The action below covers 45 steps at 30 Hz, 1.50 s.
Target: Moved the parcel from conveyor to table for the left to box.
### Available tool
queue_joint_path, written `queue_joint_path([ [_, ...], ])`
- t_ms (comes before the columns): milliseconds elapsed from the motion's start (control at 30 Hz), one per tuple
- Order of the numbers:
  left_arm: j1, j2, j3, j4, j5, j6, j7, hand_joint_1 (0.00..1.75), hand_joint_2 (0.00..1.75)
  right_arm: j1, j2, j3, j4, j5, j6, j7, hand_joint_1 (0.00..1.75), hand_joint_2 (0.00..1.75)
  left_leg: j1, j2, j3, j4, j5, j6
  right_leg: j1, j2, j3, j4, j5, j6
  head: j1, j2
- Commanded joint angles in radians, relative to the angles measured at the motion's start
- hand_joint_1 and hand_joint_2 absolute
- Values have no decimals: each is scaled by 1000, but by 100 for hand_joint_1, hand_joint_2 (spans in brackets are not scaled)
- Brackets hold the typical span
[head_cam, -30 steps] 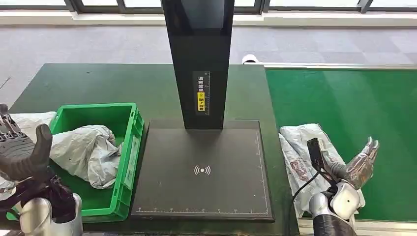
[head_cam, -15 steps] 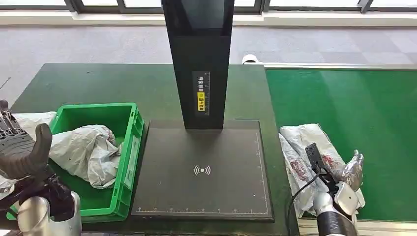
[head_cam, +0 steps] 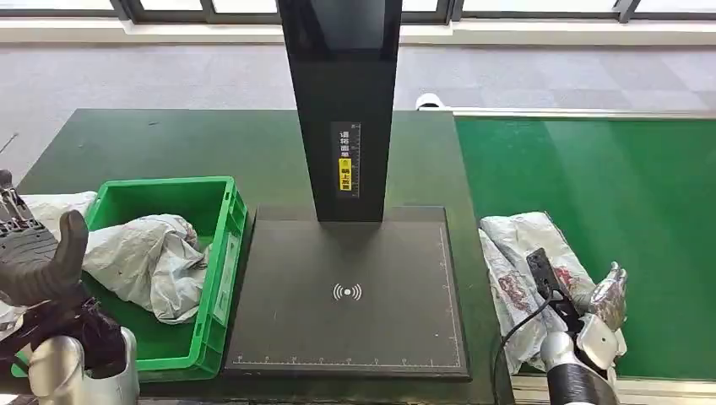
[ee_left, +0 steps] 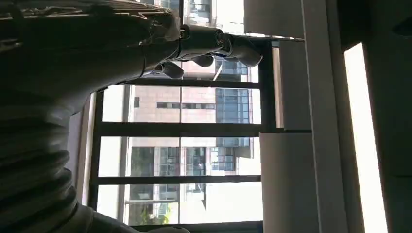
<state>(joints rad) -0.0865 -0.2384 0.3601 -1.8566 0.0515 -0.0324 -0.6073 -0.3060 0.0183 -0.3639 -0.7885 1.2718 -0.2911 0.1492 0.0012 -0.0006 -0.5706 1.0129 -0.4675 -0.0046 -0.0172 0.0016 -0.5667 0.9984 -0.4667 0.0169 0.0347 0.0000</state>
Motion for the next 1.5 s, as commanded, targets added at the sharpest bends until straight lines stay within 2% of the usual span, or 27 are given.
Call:
queue_joint_path([
  [33, -30, -3, 30, 49, -4, -2, 6, 0, 175, -36, -8, -50, 61, -3, 8, 4, 0, 175, 1, 0, 0, -1, 1, -1, 1, -1, 1, -2, 1, -1, 0, 0],
  [67, -17, -8, 27, 39, -42, 22, 12, 0, 175, -21, -18, 0, 41, 43, 113, 48, 0, 175, 0, 0, 0, 0, 0, 0, 0, 0, 0, -1, 0, -1, 0, 0],
  [233, 9, -15, 46, 20, -38, 10, 7, 0, 175, 44, -8, 66, -68, 18, 216, 22, 0, 175, 1, 0, 1, -2, 1, -1, 1, 0, 1, -2, 1, -1, 0, 0],
  [267, 8, -17, 50, 17, -38, 5, 6, 0, 175, 47, -8, 72, -73, 5, 227, 20, 175, 175, 0, 0, 1, -1, 0, 0, 1, 0, 1, -1, 0, -1, 0, 0],
  [300, -3, -12, 47, 28, -58, -18, 15, 0, 175, 101, -18, 107, -111, -98, 410, -104, 175, 175, 0, 0, 0, -1, 0, 0, 0, 0, 0, 0, 0, -1, 0, 0],
  [333, -8, -14, 47, 32, -62, -22, 15, 0, 175, 128, -22, 130, -128, -117, 421, -125, 175, 175, 1, 1, 1, -2, 0, -1, 1, 1, 1, -2, 1, -2, 0, 0],
  [433, -8, -12, 46, 30, -64, -26, 15, 0, 175, 145, -29, 161, -125, -129, 427, -136, 175, 175, 1, -3, 0, -1, 1, -1, 2, -3, 2, -2, 0, -1, 0, 0],
  [600, -4, -14, 50, 24, -63, -30, 15, 0, 175, 131, -36, 175, -112, -142, 428, -132, 175, 175, 1, 1, 1, -1, 0, -1, 1, 1, 1, -2, 1, -1, 0, 0],
  [867, -4, -14, 50, 24, -63, -30, 15, 0, 175, 131, -36, 175, -112, -142, 428, -132, 175, 175, 1, 0, 1, -2, 0, -1, 1, 0, 1, -2, 1, -1, 0, 0],
  [900, 8, -12, 53, 21, -71, -27, 13, 0, 175, 146, -22, 186, -93, -172, 478, -165, 175, 175, 1, 0, 1, -2, 1, -1, 2, 0, 1, -3, 1, -2, 0, 0],
  [1033, 17, -11, 63, 17, -71, -28, 10, 0, 175, 168, -2, 192, -68, -191, 450, -174, 175, 175, 2, 0, 2, -2, 0, -1, 2, 0, 3, -2, 0, -1, 0, 0],
  [1467, 15, -12, 62, 17, -71, -28, 10, 0, 175, 162, -8, 192, -68, -190, 454, -173, 175, 175, 3, 0, 2, -3, 0, -1, 3, 0, 3, -3, 1, -2, 0, 0],
  [1500, 54, -22, 82, -23, -71, 9, -22, 0, 175, 177, 37, 163, -235, -161, 93, -291, 175, 175, 2, 0, 1, -2, 0, -1, 3, 0, 2, -2, 0, -1, 0, 0],
])
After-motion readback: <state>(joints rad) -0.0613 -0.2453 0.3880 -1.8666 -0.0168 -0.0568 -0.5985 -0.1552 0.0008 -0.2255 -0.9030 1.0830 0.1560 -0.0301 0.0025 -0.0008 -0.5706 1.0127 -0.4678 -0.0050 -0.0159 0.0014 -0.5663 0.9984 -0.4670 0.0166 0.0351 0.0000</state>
